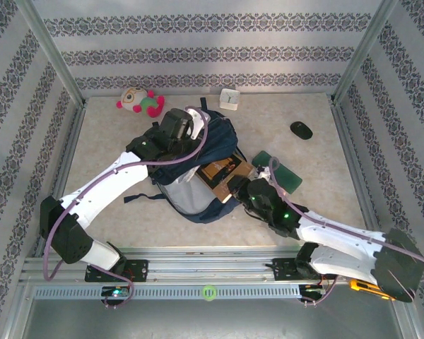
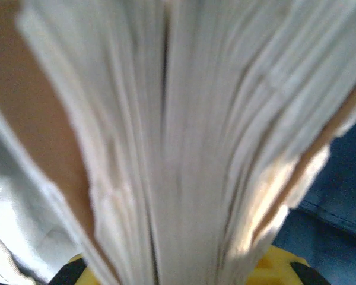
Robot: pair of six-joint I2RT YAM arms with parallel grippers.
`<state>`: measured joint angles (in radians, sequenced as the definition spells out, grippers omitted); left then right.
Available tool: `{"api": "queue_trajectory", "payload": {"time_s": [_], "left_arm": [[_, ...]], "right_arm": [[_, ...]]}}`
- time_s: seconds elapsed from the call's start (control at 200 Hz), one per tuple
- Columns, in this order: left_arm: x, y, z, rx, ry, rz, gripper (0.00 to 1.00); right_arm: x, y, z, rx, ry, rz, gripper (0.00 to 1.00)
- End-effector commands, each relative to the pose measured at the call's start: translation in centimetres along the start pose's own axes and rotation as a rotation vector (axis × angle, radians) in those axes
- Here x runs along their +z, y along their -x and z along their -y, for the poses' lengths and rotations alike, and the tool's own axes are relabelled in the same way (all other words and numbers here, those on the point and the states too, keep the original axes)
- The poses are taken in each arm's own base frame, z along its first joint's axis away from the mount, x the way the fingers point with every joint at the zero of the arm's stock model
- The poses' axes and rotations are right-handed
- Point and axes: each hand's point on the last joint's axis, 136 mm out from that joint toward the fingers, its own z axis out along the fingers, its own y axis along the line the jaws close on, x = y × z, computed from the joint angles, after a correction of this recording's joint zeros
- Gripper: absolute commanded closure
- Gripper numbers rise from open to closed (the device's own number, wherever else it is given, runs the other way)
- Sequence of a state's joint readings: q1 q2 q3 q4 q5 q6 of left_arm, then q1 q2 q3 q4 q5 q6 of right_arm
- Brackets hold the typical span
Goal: Pack the student bag
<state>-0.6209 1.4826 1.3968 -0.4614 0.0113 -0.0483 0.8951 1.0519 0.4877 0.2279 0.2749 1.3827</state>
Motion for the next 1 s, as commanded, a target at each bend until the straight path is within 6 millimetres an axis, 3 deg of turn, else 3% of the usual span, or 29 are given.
{"api": "queue_trajectory", "payload": {"time_s": [0.0,0.21,0.625,0.819,0.999], "left_arm": [[-1.6,4.5,-0.1,-0.049,-0.02,0.132,1.0],[-1.9,4.8,0.1,-0.048,-0.043,0.138,1.0],[-2.3,5.2,0.4,-0.042,-0.076,0.15,1.0],[-2.6,5.7,0.6,-0.044,-0.089,0.169,1.0],[-2.6,6.0,0.8,-0.047,-0.106,0.179,1.0]], "right_arm": [[0.5,2.0,-6.0,0.09,0.209,0.117,1.0],[3.7,1.5,-6.5,0.086,0.206,0.152,1.0],[12.0,0.8,-7.3,0.157,0.27,0.238,1.0],[16.1,0.5,-6.5,0.192,0.256,0.265,1.0],[19.0,0.8,-4.4,0.226,0.192,0.274,1.0]]}}
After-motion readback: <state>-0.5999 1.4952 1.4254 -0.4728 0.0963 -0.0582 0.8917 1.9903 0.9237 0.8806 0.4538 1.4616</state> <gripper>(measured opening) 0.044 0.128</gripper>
